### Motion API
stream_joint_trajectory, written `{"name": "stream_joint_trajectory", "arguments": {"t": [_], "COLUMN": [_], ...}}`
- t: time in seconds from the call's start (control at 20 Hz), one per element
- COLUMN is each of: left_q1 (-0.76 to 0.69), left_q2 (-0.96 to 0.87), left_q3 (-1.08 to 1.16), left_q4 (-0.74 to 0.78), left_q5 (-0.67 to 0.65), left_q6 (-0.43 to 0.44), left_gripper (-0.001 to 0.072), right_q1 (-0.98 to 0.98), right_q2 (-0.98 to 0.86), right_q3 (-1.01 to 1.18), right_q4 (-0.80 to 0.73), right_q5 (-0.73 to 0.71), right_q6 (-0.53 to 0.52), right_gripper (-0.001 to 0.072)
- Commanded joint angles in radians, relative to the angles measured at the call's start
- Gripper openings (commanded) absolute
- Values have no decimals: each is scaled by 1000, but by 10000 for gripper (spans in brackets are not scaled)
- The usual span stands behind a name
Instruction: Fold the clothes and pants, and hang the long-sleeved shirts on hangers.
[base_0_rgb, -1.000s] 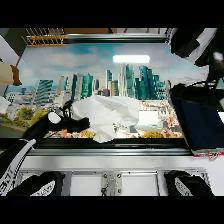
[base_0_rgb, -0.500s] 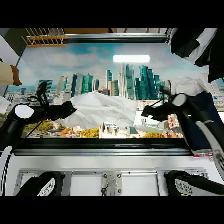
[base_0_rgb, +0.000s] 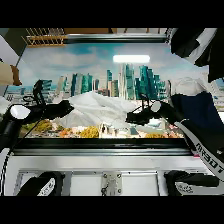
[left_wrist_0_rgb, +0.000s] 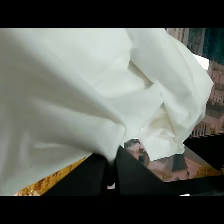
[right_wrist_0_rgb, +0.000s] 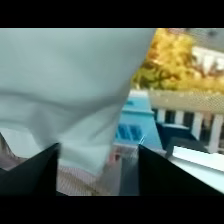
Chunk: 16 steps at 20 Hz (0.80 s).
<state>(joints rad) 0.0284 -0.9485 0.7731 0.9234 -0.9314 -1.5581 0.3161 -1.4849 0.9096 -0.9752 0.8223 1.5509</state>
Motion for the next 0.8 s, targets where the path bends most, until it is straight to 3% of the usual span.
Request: {"name": "stream_joint_trajectory", "arguments": {"t": [0.0,0.05,0.1,0.15,0.2,0.35,0.5,0.6,0.75], "left_q1": [1,0,0,0,0,29,116,146,147], "left_q2": [1,1,1,1,1,7,78,148,272], "left_q3": [1,1,1,1,1,56,271,426,606], "left_q4": [-2,-2,-2,-3,-2,2,-2,-8,-8], "left_q5": [0,0,0,0,0,-16,-65,-92,-85], "left_q6": [-1,-1,-1,-1,-1,-1,-1,-1,-2], "left_gripper": [6,7,7,6,6,6,6,6,6], "right_q1": [41,47,52,58,58,27,-69,-137,-185], "right_q2": [-3,-3,-3,-3,-3,42,187,309,486], "right_q3": [1,1,1,1,2,66,271,432,602], "right_q4": [14,20,20,19,15,-121,-344,-361,-361], "right_q5": [-49,-57,-64,-64,-67,0,202,299,328], "right_q6": [-3,-2,-2,-3,-3,-3,-3,-20,-25], "right_gripper": [321,320,247,67,12,12,11,11,11]}}
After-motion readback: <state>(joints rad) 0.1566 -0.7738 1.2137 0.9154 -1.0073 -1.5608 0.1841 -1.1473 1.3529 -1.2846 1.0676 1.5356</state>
